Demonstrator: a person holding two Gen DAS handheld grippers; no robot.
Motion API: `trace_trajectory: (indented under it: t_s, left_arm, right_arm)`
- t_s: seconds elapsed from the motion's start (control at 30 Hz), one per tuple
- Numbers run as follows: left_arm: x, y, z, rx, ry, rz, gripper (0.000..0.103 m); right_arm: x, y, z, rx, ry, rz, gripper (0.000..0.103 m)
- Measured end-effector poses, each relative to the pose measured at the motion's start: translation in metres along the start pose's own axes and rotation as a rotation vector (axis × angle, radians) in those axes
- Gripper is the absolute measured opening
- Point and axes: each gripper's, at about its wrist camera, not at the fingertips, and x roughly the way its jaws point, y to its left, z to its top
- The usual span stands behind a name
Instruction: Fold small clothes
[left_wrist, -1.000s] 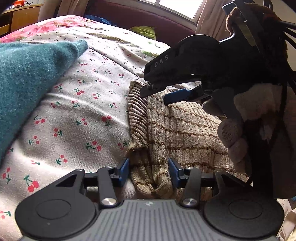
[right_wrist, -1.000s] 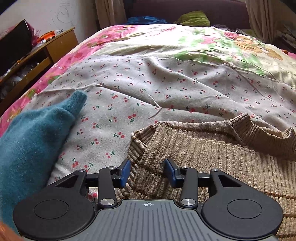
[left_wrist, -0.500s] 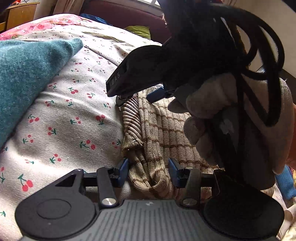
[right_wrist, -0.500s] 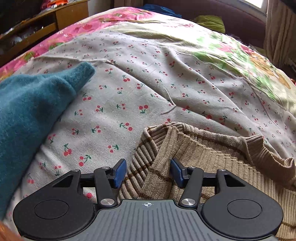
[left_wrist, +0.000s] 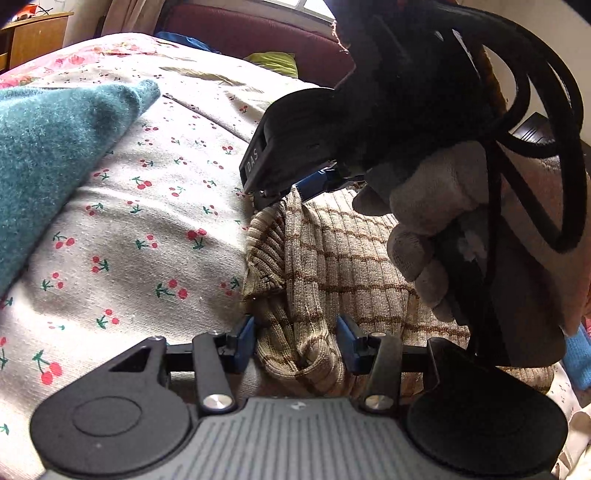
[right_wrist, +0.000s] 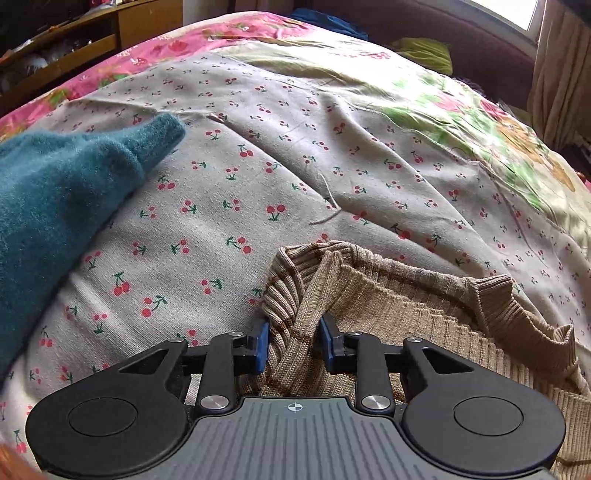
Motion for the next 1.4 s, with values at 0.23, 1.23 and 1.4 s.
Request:
trace_trajectory:
  t_s: [0.23,1.23,1.4]
  left_arm:
    - [-0.003,0.003,-0.002,0.014,-0.01,-0.015,0.054]
    - [-0.021,-0.02,-0.007,0.117,-0.115,0.128,0.052]
    - [-0.038,-0.048,0.004,0.22,-0.205,0.115,0.052]
  right_arm:
    - [-0.01,-0.016,0.0,0.09,-0.012,0.046,0.015]
    - [-0.089,-0.114,-0.056,0.337,-0.179,0.173,0.021]
    - [-0.126,-0.208,-0.134,0.561,-0.218,0.043,0.03]
